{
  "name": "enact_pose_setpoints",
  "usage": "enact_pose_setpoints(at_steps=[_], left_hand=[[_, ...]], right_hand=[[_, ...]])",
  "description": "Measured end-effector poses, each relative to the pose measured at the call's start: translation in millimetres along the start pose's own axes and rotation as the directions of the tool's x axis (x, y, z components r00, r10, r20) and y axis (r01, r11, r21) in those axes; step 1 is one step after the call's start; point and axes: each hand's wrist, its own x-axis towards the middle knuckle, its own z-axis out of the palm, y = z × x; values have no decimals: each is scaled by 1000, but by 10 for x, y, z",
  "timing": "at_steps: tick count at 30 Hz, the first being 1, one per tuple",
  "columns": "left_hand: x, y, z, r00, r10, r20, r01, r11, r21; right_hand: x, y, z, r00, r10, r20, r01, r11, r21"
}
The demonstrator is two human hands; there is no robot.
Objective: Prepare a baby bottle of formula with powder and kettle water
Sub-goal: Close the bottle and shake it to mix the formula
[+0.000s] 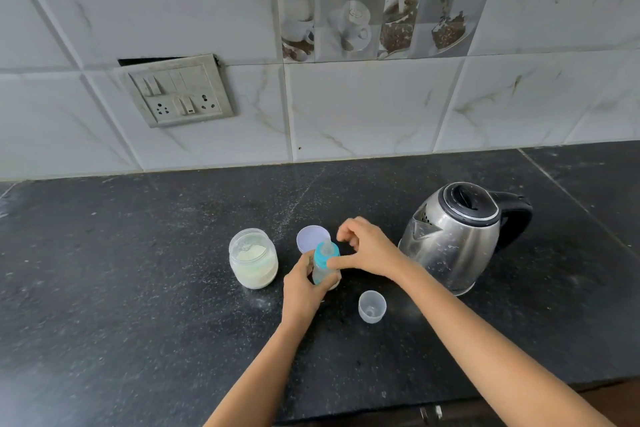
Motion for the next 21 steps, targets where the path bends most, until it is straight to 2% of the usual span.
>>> enact_pose_setpoints(at_steps=[2,4,6,9,11,13,16,18,21], left_hand=[[-10,8,4,1000,-8,2,8,1000,1],[-19,23,-3,1000,-8,6,8,1000,-3],[-15,37,-9,1000,-1,13,1,1000,2],[-4,43,-5,1000,-4,20,4,1000,16],[-2,28,-4,1000,-1,27,0,1000,17],[6,7,-16,999,2,38,-1,1000,-2],[30,-6,-36,998,-2,56,2,1000,9],[38,-11,-44,998,-17,56,16,1000,22],[32,-22,-41,998,-37,56,36,999,31]], right_hand=[[-4,27,-13,984,-99,145,67,975,211],[-5,33,49,969,-140,204,86,963,254],[15,37,157,986,-109,124,76,966,245],[76,-44,279,998,-4,-65,9,997,76],[116,-60,298,997,24,-79,-23,1000,20],[134,-16,234,999,-20,41,16,996,92],[125,34,50,951,-140,274,69,965,252],[148,19,-32,935,-176,307,113,971,212],[164,-33,-67,944,-176,278,136,978,157]])
